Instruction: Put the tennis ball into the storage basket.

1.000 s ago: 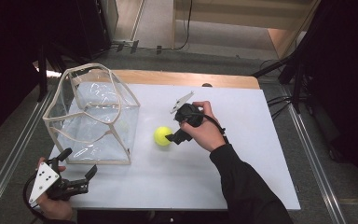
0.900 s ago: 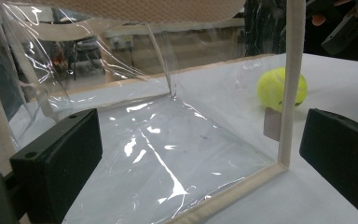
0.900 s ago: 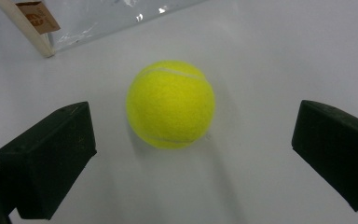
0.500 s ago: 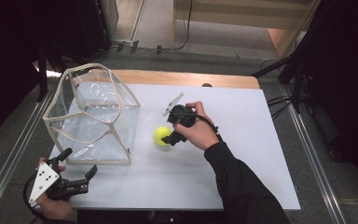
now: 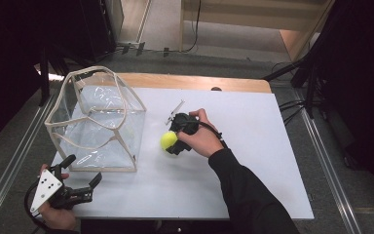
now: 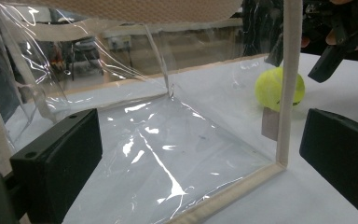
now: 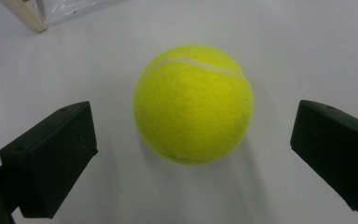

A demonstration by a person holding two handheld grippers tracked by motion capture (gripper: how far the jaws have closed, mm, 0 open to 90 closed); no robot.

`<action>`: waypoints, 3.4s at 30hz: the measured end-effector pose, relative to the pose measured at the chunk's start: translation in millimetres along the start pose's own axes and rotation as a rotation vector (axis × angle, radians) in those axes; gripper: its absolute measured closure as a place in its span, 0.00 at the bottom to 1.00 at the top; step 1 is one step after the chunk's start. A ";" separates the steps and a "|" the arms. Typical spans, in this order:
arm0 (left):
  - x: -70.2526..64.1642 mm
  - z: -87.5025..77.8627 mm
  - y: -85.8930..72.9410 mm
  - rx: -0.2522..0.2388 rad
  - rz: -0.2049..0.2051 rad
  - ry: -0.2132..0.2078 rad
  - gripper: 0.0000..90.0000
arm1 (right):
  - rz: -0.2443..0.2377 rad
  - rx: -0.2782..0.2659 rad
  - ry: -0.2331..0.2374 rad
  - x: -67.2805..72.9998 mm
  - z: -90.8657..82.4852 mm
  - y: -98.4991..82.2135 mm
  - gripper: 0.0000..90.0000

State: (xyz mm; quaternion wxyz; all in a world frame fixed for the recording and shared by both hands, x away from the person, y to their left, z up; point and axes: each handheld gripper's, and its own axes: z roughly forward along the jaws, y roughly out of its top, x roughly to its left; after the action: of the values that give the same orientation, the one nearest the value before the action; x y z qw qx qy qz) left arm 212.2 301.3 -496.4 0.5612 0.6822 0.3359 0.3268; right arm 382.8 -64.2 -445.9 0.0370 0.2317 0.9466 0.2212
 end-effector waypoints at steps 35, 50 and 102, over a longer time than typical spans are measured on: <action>0.4 0.0 0.0 -0.010 -0.003 -0.006 0.00 | -0.013 0.055 -0.003 3.2 29.1 9.5 0.06; 0.9 -0.3 0.1 -0.011 -0.005 -0.007 0.00 | 0.004 0.060 -0.019 2.3 34.8 10.6 0.12; -1.0 0.8 0.4 -0.007 0.012 -0.007 0.00 | 0.011 0.055 0.008 -2.2 31.7 13.6 0.26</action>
State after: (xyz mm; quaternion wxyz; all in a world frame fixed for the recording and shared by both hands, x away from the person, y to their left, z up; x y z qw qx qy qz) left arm 212.3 300.0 -496.2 0.5626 0.6835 0.3286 0.3291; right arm 395.9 -41.7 -468.5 0.0257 0.2368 0.9512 0.1963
